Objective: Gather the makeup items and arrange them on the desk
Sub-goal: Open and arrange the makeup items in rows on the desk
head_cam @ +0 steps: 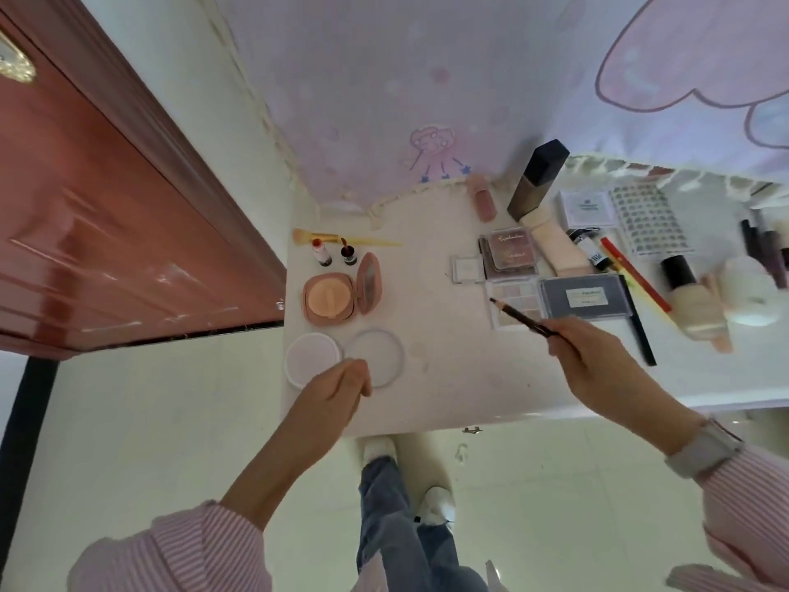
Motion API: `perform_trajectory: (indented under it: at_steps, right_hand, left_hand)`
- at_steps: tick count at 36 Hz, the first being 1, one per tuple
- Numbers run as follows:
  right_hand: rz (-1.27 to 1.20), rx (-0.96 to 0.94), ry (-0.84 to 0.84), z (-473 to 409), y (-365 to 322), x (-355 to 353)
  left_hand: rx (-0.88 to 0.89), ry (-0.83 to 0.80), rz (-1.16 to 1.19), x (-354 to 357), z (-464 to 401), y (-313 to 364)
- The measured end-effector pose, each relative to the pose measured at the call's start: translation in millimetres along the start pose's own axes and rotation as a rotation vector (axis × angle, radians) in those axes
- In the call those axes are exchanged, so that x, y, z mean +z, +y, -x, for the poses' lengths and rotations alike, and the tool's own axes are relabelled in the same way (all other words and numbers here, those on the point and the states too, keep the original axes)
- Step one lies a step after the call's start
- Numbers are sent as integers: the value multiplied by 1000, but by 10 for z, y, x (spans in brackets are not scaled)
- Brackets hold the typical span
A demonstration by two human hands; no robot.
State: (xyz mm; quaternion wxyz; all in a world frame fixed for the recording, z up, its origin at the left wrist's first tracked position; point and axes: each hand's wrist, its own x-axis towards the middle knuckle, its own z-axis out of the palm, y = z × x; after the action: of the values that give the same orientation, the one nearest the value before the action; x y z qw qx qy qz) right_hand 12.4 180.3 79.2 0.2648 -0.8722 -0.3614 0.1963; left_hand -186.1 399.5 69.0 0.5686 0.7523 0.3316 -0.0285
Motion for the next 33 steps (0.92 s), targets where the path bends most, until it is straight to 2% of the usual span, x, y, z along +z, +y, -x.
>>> perform_trajectory:
  at_steps: [2, 4, 8, 17, 24, 29, 33]
  right_hand:
    - [-98, 122, -2, -114, -61, 170]
    - [-146, 156, -40, -251, -155, 342]
    - [-322, 208, -58, -510, -340, 601]
    - [-93, 219, 113, -994, -473, 861]
    - [-85, 184, 205, -819, -422, 859]
    - [-22, 62, 39, -445, -321, 971]
    - [62, 25, -24, -339, -282, 1032]
  left_hand:
    - [-75, 52, 132, 147, -101, 67]
    - [-137, 64, 226, 295, -204, 154]
    - [-105, 81, 235, 553, -327, 258]
    - [-172, 317, 96, 640, -597, 226]
    - [-141, 419, -44, 740, -719, 250]
    - [-207, 424, -111, 816, -851, 260]
    - [-269, 383, -162, 824, -917, 242]
